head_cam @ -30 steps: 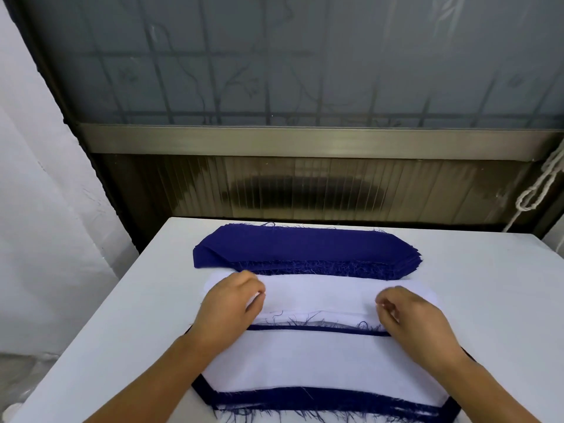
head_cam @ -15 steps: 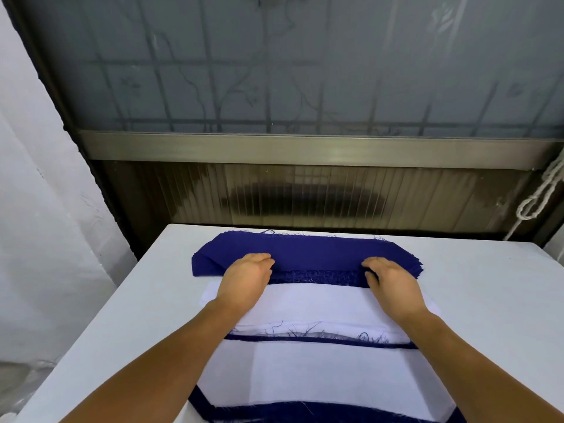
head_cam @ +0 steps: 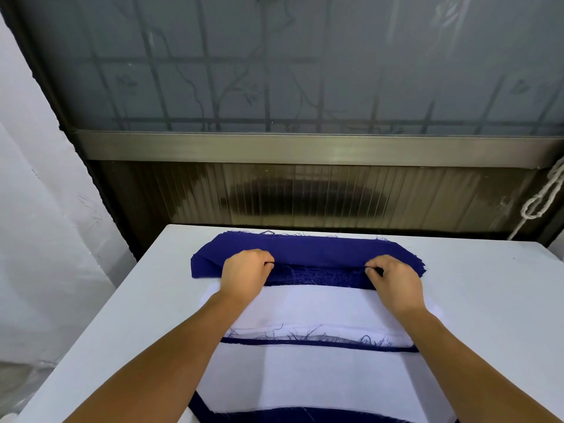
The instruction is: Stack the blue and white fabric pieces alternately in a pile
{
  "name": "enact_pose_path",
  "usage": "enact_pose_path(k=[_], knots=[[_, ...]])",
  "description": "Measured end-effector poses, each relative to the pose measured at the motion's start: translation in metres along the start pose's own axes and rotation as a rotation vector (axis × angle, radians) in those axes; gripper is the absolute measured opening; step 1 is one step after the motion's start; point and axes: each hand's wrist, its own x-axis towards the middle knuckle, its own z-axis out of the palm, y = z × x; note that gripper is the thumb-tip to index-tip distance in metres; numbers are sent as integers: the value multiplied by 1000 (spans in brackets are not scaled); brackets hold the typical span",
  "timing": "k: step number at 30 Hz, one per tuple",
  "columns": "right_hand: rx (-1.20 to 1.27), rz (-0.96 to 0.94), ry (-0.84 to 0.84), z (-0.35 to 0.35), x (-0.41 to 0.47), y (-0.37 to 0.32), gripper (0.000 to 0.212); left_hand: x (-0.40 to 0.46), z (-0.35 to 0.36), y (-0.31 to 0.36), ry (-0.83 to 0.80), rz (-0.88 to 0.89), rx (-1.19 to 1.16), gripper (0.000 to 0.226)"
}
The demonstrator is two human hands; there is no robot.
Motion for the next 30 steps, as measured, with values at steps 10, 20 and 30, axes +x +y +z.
enact_pose_path(k=[10,20,30], knots=[[400,221,-217,-12,29,-1,15,15,-6,-4,-109,-97,-226,12],[241,238,-287,-10,36,-5,19,25,-6,-13,-178,-105,-211,30],[181,174,-290,-10,35,-5,13,21,3,-15,-113,-37,-135,22]])
